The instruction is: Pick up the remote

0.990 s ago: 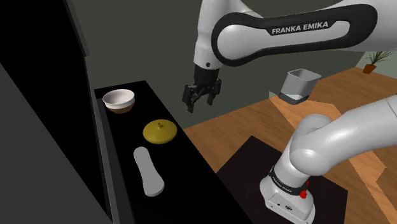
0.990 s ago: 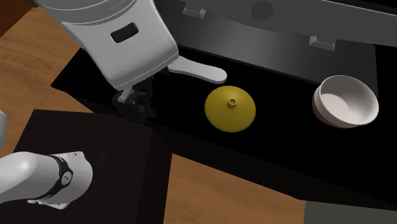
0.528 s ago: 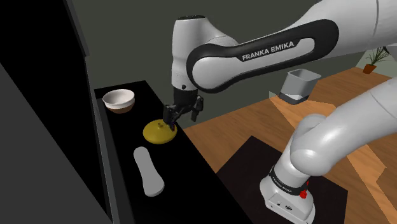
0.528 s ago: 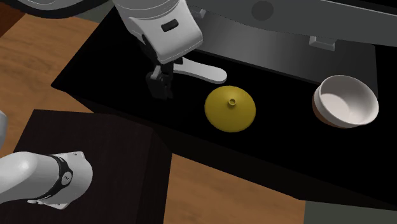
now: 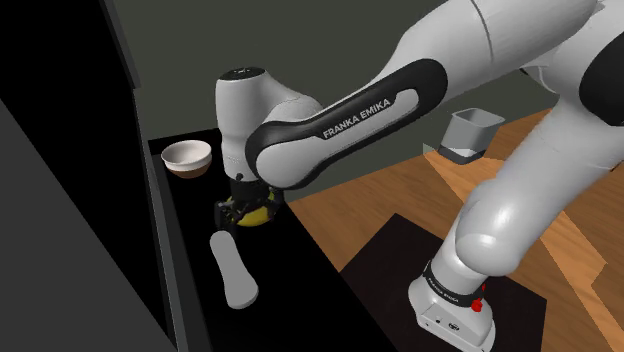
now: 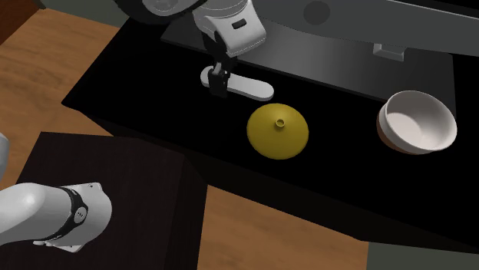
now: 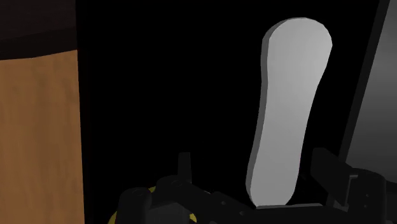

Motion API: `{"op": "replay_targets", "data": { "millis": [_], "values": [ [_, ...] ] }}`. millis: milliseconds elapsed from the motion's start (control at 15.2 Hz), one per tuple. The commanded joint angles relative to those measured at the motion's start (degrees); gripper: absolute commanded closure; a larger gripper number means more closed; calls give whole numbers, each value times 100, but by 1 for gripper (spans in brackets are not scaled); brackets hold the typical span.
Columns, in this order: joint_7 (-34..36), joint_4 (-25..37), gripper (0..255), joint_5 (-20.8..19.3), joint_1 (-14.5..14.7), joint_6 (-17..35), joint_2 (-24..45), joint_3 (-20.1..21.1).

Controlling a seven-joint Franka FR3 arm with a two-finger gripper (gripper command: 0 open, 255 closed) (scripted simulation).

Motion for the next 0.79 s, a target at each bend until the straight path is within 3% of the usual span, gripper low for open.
{"op": "replay_targets", "data": {
  "millis": [0, 264, 726],
  "values": [
    [392, 198, 0, -294, 14, 202, 490, 164],
    [1219, 772, 0, -1035, 213, 405, 1525, 300],
    [1427, 643, 0, -1330, 315, 819, 1882, 204]
  ]
}}
